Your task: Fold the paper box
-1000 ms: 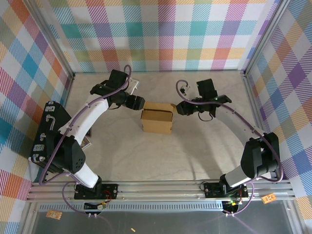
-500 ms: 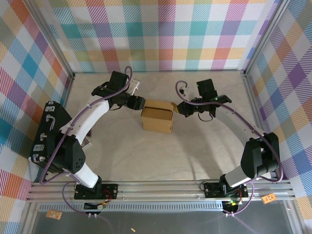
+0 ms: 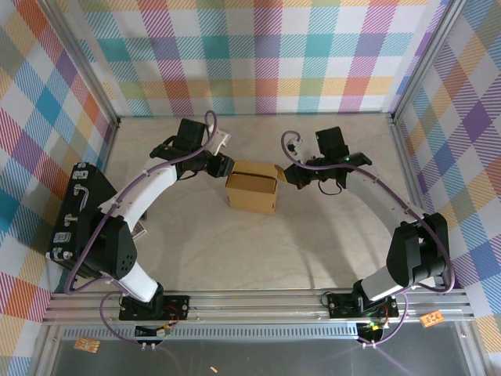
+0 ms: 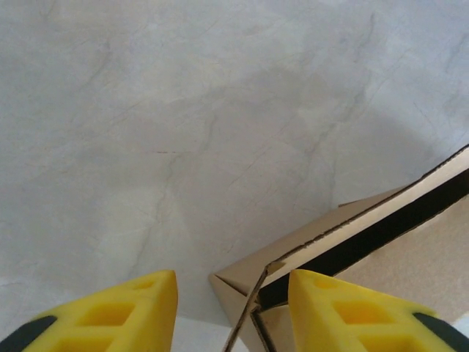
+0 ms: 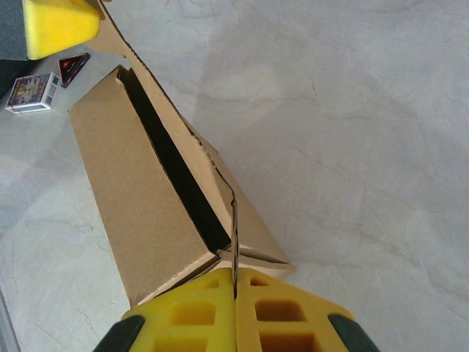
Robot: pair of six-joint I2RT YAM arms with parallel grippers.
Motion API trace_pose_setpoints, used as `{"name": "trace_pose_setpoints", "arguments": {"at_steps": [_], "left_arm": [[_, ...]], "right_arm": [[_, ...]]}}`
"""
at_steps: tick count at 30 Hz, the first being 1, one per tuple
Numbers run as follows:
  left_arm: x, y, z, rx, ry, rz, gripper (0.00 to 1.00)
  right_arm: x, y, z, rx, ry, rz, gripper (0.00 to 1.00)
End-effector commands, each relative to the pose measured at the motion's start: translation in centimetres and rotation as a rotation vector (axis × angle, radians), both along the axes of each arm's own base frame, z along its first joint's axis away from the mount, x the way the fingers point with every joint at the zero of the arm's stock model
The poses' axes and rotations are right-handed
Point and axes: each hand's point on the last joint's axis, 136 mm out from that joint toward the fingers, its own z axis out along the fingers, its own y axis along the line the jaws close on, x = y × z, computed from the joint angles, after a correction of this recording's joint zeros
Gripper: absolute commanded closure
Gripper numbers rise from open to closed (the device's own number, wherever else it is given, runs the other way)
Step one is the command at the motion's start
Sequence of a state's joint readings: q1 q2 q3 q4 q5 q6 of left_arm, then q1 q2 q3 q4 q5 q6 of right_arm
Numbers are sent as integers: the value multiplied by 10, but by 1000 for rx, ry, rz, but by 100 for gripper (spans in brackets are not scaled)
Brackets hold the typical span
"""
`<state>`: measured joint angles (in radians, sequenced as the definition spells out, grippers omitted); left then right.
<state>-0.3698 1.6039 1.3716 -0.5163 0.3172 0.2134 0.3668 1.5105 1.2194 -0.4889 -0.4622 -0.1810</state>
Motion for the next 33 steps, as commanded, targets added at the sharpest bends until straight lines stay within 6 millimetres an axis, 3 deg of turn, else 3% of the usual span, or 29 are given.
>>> {"name": "trace_pose_setpoints", "arguments": {"at_steps": [1,6,17,23,29,33], "left_arm": [[-8,-7,18,-52,-28,-31,61],[-12,-9,14,-41,-3,-16,78],[-24,-15,9,-47,13,119,100],[-38,-12,3,-42,9,204,100],[-45,1,4,-89,-18,332,100],[-49,-2,2,-151,-9,365,100]], "right_arm": [[-1,6,11,15,-22,37,93],[0,7,14,23,-18,29,94],[0,24,3,-57,-3,-33,97],[3,31,-8,-104,60,-171,95],[1,40,-7,-94,100,-278,95],[-2,46,-7,-85,111,-319,96]]}}
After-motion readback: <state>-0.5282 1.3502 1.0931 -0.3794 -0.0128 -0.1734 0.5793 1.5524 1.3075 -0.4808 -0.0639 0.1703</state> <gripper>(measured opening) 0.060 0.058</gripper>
